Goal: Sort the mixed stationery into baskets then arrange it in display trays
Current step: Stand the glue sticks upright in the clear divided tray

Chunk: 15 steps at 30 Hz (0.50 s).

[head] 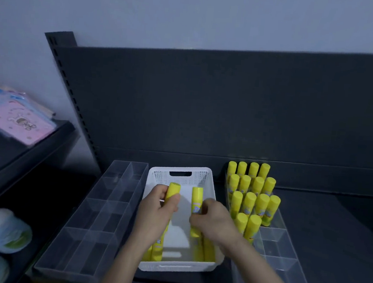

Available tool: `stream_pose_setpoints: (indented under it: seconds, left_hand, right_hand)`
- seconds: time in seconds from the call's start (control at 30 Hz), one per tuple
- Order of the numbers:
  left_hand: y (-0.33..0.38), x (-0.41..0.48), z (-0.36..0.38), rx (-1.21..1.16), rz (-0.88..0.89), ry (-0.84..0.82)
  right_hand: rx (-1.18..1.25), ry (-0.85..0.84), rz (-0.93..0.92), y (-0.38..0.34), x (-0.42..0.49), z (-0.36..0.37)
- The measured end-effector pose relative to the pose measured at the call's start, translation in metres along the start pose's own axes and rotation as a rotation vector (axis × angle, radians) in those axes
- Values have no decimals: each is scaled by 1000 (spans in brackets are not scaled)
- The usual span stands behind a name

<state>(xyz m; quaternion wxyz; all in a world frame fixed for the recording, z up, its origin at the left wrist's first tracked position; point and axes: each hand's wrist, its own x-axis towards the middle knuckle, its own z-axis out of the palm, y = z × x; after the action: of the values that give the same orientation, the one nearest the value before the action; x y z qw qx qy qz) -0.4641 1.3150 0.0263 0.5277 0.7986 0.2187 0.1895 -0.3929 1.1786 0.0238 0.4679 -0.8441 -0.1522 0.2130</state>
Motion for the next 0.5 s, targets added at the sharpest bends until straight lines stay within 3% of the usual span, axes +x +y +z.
stream_pose_setpoints:
  seconds: [0.27,0.5]
  left_hand:
    - [59,-12,72,-166,161,-277]
    - [85,-22,128,-65,276,-400]
  right_hand:
    - [144,233,-107,22,-41,-96]
    - [160,472,-143,70,-52,-140]
